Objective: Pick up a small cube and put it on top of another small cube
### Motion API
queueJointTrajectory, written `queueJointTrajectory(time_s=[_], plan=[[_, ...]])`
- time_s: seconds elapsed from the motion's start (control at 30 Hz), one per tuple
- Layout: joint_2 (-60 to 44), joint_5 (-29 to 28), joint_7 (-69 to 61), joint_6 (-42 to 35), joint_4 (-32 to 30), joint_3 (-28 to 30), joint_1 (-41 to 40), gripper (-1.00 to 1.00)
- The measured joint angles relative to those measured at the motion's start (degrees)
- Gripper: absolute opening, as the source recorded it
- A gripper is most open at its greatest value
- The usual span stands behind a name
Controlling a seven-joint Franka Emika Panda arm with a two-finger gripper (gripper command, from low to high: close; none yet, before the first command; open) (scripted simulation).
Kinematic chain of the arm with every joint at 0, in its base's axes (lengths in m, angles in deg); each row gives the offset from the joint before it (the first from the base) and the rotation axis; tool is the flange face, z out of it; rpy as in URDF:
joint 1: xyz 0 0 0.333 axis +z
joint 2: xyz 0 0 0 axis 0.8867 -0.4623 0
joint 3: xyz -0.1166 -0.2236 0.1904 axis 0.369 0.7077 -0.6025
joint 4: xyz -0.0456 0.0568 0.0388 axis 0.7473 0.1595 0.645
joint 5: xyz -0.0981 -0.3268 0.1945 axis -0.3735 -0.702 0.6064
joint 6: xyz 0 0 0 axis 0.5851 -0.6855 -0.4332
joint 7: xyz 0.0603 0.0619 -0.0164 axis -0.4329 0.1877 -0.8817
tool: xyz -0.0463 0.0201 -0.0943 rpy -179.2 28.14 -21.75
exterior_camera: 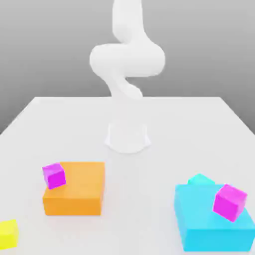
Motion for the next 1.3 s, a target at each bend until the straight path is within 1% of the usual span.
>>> queueJointTrajectory(time_s=[0.27, 0.6, 0.8, 0.97, 1.1, 1.13, 1.3], plan=[[-17.0, -1.2, 11.4, 4.9, 0.7, 0.8, -7.3, 0.0], [-37.7, -1.1, 24.3, 10.8, 1.5, 4.7, -14.1, 0.0], [-50.3, 1.6, 30.2, 14.4, 2.0, 6.6, -17.9, 0.0], [-60.8, 5.8, 33.7, 17.3, 2.4, 8.1, -20.9, 0.0], [-69.1, 8.1, 33.3, 22.6, 4.0, 6.7, -22.8, 0.0], [-71.1, 8.5, 33.0, 24.0, 4.4, 6.3, -23.1, -1.0], [-71.1, 8.5, 33.0, 24.1, 4.4, 6.3, -23.1, -1.0]])
